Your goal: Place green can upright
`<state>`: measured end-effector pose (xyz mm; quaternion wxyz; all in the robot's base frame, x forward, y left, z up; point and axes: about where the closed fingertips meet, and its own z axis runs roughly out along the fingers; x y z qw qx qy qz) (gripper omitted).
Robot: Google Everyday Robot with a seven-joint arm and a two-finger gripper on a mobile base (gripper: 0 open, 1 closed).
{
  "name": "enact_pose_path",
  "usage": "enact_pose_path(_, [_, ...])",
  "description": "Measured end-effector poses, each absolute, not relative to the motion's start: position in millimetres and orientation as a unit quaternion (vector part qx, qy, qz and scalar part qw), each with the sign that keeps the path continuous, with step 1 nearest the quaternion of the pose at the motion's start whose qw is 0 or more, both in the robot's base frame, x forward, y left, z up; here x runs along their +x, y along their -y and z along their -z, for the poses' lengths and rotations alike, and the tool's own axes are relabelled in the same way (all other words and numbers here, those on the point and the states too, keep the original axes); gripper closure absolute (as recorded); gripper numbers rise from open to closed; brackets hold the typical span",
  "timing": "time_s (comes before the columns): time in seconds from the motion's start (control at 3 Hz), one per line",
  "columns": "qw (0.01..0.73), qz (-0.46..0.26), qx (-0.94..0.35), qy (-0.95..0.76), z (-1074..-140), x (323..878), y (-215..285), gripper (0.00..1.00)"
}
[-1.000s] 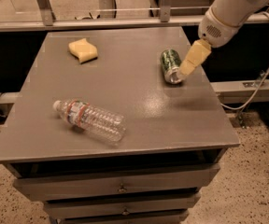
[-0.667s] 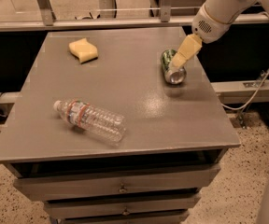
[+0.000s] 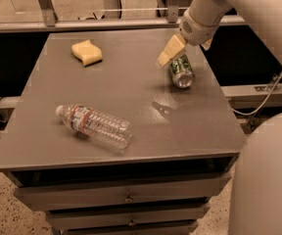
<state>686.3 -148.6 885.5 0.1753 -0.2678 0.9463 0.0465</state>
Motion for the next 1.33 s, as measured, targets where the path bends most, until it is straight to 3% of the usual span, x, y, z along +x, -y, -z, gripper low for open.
enact_pose_path(1.33, [0.104, 0.045, -0.134, -0.985, -842.0, 698.2, 152.5, 0.00])
